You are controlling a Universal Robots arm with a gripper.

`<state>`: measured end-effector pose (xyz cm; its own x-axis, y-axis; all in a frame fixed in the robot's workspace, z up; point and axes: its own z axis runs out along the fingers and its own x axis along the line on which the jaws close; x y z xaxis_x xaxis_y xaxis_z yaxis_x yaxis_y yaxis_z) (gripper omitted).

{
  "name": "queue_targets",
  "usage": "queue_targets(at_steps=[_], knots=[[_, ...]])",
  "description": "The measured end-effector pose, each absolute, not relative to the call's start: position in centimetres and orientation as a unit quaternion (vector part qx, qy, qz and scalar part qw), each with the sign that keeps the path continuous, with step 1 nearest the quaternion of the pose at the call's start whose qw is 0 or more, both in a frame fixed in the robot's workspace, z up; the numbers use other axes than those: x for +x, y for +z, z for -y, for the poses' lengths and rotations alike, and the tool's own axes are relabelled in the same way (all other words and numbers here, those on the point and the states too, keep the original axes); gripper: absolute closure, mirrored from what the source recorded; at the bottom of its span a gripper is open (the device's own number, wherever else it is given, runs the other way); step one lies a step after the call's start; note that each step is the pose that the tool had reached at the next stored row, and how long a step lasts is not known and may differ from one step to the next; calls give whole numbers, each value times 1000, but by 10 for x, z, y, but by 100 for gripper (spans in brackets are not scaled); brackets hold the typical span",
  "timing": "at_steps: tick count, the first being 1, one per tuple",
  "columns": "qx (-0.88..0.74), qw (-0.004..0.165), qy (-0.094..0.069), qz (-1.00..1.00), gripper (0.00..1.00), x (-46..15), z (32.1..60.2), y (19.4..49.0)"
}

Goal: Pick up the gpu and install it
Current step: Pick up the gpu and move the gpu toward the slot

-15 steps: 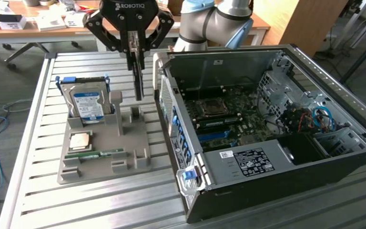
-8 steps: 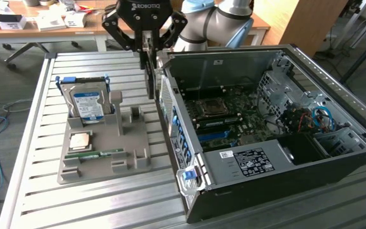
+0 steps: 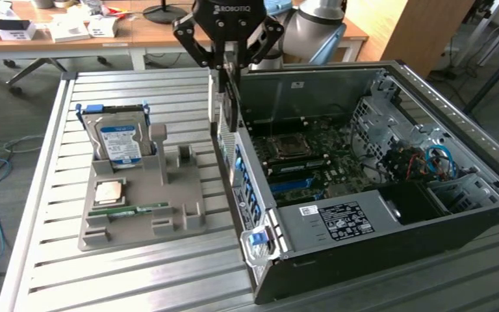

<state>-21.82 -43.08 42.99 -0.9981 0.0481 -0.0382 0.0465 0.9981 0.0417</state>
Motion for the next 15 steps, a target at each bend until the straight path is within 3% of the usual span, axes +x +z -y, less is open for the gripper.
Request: queue_targets(at_steps=[15], knots=[[23,20,21,-999,74,-136,431,430]])
